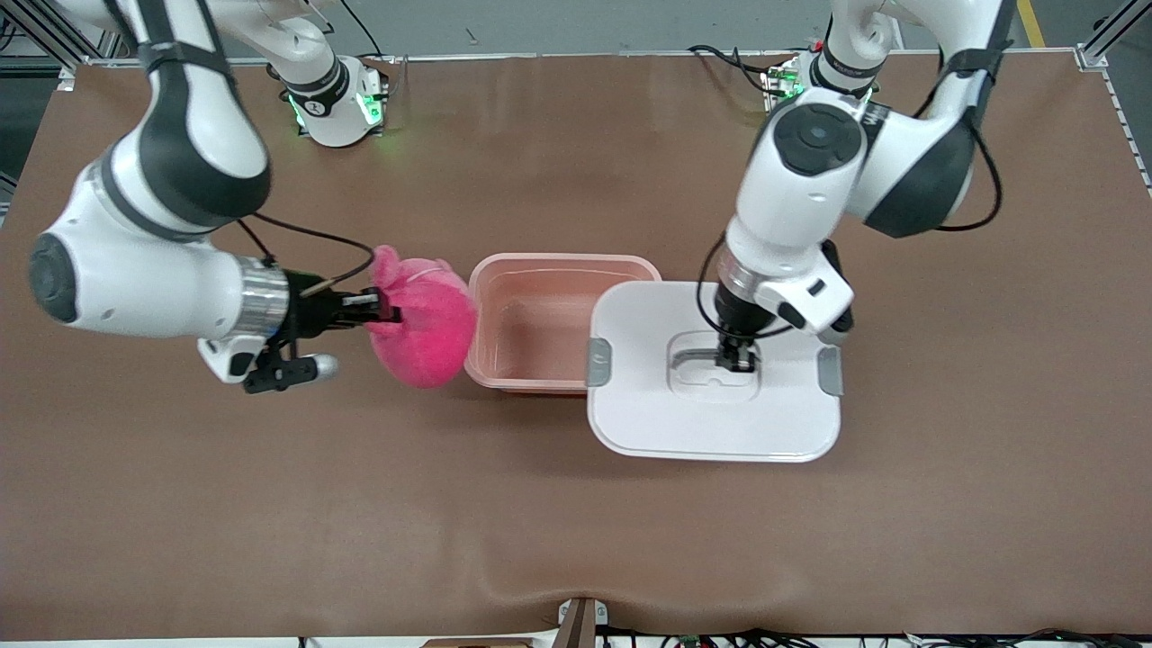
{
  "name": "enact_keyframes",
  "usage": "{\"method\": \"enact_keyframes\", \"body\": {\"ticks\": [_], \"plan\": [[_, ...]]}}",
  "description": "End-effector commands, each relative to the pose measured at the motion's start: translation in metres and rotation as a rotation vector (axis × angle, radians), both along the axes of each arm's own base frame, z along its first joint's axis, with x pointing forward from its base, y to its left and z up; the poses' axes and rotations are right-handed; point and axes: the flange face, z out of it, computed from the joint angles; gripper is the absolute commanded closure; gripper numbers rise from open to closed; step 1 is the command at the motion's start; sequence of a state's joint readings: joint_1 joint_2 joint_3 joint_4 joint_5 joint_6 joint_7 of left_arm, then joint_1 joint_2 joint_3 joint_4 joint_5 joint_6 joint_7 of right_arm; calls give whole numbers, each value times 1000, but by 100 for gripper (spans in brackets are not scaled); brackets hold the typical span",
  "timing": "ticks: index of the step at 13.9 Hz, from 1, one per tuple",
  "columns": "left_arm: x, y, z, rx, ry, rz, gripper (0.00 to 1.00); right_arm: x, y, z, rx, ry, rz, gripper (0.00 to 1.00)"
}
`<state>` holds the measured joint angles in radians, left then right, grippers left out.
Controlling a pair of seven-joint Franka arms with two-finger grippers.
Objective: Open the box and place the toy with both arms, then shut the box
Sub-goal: 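Lower the pink toy into the pink box with the right gripper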
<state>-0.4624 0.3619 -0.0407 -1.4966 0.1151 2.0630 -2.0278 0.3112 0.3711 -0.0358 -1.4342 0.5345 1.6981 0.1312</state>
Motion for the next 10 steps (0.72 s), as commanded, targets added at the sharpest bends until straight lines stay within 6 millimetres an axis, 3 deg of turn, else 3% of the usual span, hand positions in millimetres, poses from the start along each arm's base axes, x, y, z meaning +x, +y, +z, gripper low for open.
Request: {"method": "enact_keyframes", "body": {"ticks": [1,3,7,10], "plan": [[17,38,-9,20,28,-45,100,-10,57,2,-9,14,-109,100],[30,69,-18,35,42,-48,100,-13,85,-8,-21,3,-144,100],[44,117,-31,34,38,11,100,-21,108,-32,-45,31,-114,100],[27,124,-47,13,-22,0,100,-20,111,-54,-63,60,-110,100]]}}
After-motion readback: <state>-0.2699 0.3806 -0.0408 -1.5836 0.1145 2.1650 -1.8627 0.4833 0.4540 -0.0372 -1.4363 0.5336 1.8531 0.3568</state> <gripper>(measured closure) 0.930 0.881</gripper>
